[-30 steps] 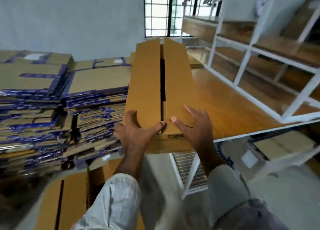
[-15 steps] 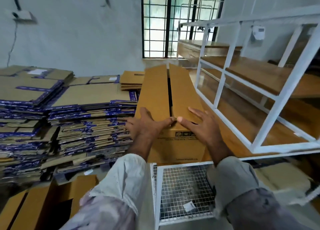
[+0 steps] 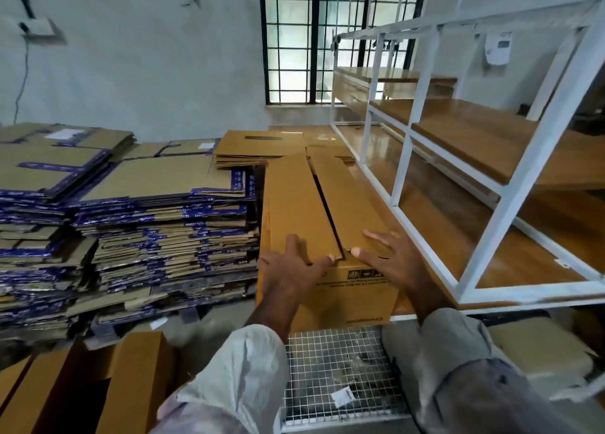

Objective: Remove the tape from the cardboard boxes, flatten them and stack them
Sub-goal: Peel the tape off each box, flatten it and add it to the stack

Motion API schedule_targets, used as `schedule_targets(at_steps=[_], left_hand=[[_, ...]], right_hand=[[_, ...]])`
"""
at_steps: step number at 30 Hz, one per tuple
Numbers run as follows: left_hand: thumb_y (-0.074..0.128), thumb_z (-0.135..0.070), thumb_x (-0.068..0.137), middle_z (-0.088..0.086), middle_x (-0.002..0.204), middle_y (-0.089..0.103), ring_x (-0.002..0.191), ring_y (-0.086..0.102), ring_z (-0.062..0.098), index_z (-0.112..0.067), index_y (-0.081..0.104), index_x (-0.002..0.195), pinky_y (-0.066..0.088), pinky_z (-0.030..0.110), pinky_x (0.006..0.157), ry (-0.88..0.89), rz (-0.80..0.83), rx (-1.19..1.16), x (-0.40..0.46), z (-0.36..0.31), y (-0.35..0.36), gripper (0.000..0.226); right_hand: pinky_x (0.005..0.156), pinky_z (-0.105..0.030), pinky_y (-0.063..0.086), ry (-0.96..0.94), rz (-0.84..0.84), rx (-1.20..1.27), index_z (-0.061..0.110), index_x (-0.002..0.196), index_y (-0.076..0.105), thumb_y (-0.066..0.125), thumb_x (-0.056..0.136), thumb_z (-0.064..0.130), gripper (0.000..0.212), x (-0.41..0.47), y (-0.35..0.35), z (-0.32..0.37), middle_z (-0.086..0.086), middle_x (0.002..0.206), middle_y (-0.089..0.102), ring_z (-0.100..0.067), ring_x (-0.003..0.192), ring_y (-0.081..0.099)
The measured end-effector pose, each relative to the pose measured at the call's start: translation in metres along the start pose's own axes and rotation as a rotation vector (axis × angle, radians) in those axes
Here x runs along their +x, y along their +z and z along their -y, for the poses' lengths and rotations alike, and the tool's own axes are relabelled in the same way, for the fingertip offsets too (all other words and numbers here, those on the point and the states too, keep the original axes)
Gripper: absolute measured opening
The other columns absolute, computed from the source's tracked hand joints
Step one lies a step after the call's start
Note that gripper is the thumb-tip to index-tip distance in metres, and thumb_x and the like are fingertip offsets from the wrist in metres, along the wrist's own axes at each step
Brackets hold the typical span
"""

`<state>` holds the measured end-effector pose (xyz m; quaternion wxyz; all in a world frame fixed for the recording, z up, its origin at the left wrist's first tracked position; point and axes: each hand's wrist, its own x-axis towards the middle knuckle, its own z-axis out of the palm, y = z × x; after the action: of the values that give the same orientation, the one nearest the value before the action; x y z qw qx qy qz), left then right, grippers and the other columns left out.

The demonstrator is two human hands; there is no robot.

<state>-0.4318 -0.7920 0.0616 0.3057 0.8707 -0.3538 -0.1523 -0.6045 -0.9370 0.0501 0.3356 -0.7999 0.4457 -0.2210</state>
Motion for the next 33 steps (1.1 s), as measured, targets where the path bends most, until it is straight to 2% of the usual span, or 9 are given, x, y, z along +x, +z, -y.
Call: schedule_targets(at_steps=[4, 8, 14, 16, 19, 21, 25, 30, 33], left_hand=[[0.059, -0.080, 0.081, 0.017, 0.142, 0.028, 0.133, 0.030, 0.041, -0.042, 0.039, 0.135, 0.045, 0.047, 0.085, 0.015, -0.025, 0.048, 0.014, 0.005, 0.005, 0.069], [0.052, -0.080, 0.084, 0.014, 0.140, 0.030, 0.132, 0.031, 0.036, -0.044, 0.040, 0.141, 0.041, 0.040, 0.084, 0.103, -0.076, 0.062, 0.017, 0.019, 0.006, 0.068], [0.036, -0.085, 0.086, 0.009, 0.138, 0.027, 0.128, 0.035, 0.031, -0.052, 0.029, 0.147, 0.046, 0.052, 0.093, 0.138, -0.133, 0.132, 0.015, 0.031, 0.014, 0.070], [0.038, -0.083, 0.087, 0.008, 0.138, 0.026, 0.129, 0.034, 0.031, -0.051, 0.032, 0.147, 0.046, 0.048, 0.090, 0.159, -0.145, 0.126, 0.014, 0.031, 0.016, 0.068], [0.045, -0.077, 0.090, 0.008, 0.134, 0.027, 0.126, 0.034, 0.034, -0.046, 0.040, 0.144, 0.040, 0.039, 0.082, 0.189, -0.172, 0.084, 0.013, 0.030, 0.019, 0.063], [0.048, -0.075, 0.090, 0.011, 0.133, 0.030, 0.123, 0.034, 0.035, -0.044, 0.043, 0.144, 0.036, 0.038, 0.083, 0.203, -0.184, 0.077, 0.014, 0.031, 0.023, 0.062], [0.049, -0.076, 0.090, 0.015, 0.134, 0.034, 0.124, 0.034, 0.038, -0.046, 0.042, 0.146, 0.040, 0.044, 0.093, 0.213, -0.182, 0.063, 0.020, 0.031, 0.028, 0.064], [0.050, -0.077, 0.088, 0.020, 0.141, 0.034, 0.132, 0.033, 0.042, -0.052, 0.038, 0.150, 0.040, 0.050, 0.105, 0.237, -0.146, 0.054, 0.023, 0.017, 0.039, 0.068], [0.051, -0.078, 0.084, 0.018, 0.144, 0.033, 0.135, 0.035, 0.040, -0.055, 0.037, 0.150, 0.042, 0.050, 0.106, 0.211, -0.148, 0.014, 0.024, 0.011, 0.044, 0.071]], right_hand=[[0.119, -0.054, 0.030, -0.012, -0.026, -0.050, 0.054, 0.145, 0.047, 0.045, 0.041, 0.110, 0.118, 0.011, 0.007, -0.001, -0.004, 0.168, 0.025, -0.029, 0.153, 0.027], [0.116, -0.051, 0.033, -0.013, -0.040, -0.115, 0.054, 0.145, 0.046, 0.053, 0.050, 0.102, 0.107, 0.015, 0.010, 0.000, -0.006, 0.170, 0.019, -0.031, 0.154, 0.024], [0.116, -0.055, 0.035, -0.061, -0.080, -0.153, 0.055, 0.146, 0.044, 0.063, 0.065, 0.091, 0.091, 0.014, 0.016, -0.008, -0.004, 0.171, 0.015, -0.032, 0.154, 0.024], [0.115, -0.054, 0.034, -0.057, -0.103, -0.090, 0.054, 0.147, 0.044, 0.063, 0.073, 0.085, 0.082, 0.008, 0.018, -0.012, -0.001, 0.170, 0.018, -0.029, 0.153, 0.026], [0.114, -0.053, 0.039, -0.011, -0.117, 0.024, 0.050, 0.149, 0.043, 0.054, 0.084, 0.081, 0.073, 0.003, 0.020, -0.022, 0.001, 0.161, 0.039, -0.025, 0.146, 0.039], [0.115, -0.051, 0.040, -0.034, -0.139, 0.078, 0.044, 0.151, 0.043, 0.052, 0.087, 0.079, 0.073, -0.002, 0.023, -0.029, 0.006, 0.154, 0.049, -0.016, 0.141, 0.044], [0.114, -0.039, 0.039, -0.078, -0.169, 0.089, 0.033, 0.152, 0.047, 0.057, 0.095, 0.065, 0.067, -0.002, 0.022, -0.035, 0.006, 0.152, 0.052, -0.007, 0.136, 0.045], [0.112, -0.037, 0.036, -0.083, -0.154, 0.121, 0.036, 0.151, 0.046, 0.060, 0.094, 0.065, 0.066, 0.002, -0.001, -0.049, 0.009, 0.155, 0.049, -0.012, 0.142, 0.042], [0.110, -0.039, 0.038, -0.101, -0.121, 0.093, 0.042, 0.150, 0.044, 0.057, 0.088, 0.077, 0.073, 0.009, -0.015, -0.059, 0.008, 0.155, 0.049, -0.015, 0.141, 0.045]])
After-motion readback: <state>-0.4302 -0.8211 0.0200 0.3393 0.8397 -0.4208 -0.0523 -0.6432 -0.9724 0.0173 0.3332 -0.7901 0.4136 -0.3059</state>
